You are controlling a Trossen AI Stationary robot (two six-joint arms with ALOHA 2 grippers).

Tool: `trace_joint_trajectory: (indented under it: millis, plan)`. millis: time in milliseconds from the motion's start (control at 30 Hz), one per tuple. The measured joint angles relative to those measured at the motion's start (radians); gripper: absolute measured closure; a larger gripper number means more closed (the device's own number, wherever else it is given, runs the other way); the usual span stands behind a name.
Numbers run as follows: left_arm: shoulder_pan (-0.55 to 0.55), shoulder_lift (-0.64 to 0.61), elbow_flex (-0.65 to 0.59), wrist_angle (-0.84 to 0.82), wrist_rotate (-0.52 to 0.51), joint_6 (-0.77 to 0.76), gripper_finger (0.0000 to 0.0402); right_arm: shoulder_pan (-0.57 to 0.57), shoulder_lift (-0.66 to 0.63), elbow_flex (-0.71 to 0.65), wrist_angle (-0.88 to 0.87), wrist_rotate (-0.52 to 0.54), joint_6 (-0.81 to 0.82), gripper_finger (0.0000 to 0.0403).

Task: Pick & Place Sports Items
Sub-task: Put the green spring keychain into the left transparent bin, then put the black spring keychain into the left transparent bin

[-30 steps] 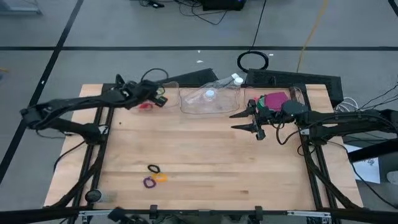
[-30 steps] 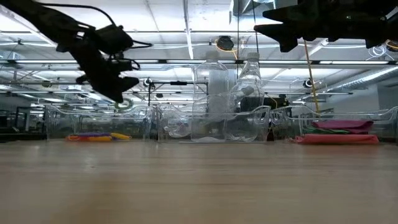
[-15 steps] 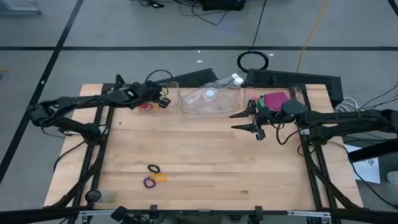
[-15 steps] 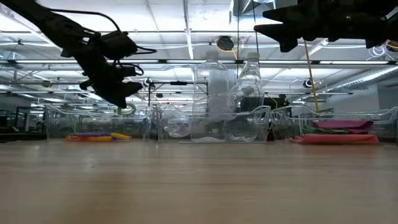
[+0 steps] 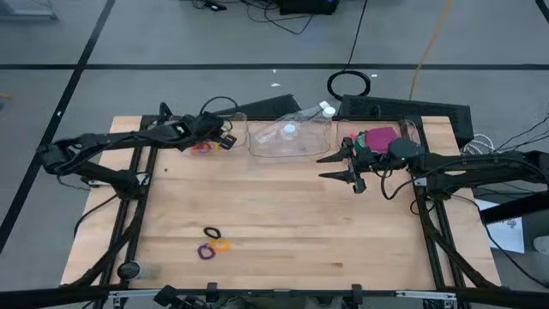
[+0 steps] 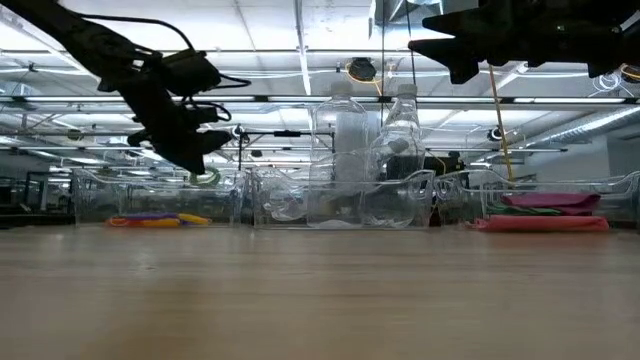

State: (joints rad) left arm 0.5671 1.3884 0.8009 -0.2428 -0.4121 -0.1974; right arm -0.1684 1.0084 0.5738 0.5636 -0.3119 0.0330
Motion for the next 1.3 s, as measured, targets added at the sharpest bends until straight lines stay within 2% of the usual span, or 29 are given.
trace_joint_trajectory:
  millis: [300,533,700,867,1000,1100,1300]
  plan:
    - [0.000,0.000,0.000,0.000,0.021,0.000,0.0368,0.000,0.000,0.000,0.000,0.000,0.000,0.0206]
    - [0.000,0.000,0.000,-0.001,0.045,-0.015,0.0284,0.000,0.000,0.000,0.000,0.000,0.000,0.0206]
    - [0.001,0.000,0.000,-0.019,0.015,-0.018,0.0216,0.000,0.000,0.000,0.000,0.000,0.000,0.0206]
    - [0.001,0.000,0.000,-0.043,0.008,-0.018,0.0166,0.000,0.000,0.000,0.000,0.000,0.000,0.0206]
    - [0.001,0.000,0.000,-0.048,0.013,-0.014,0.0144,0.000,0.000,0.000,0.000,0.000,0.000,0.0206]
    - [-0.005,-0.010,0.003,-0.046,0.059,0.032,0.0134,0.000,0.000,0.000,0.000,0.000,0.000,0.0206]
    - [-0.041,-0.119,0.062,-0.085,0.146,0.095,0.0133,0.000,0.000,0.000,0.000,0.000,0.000,0.0206]
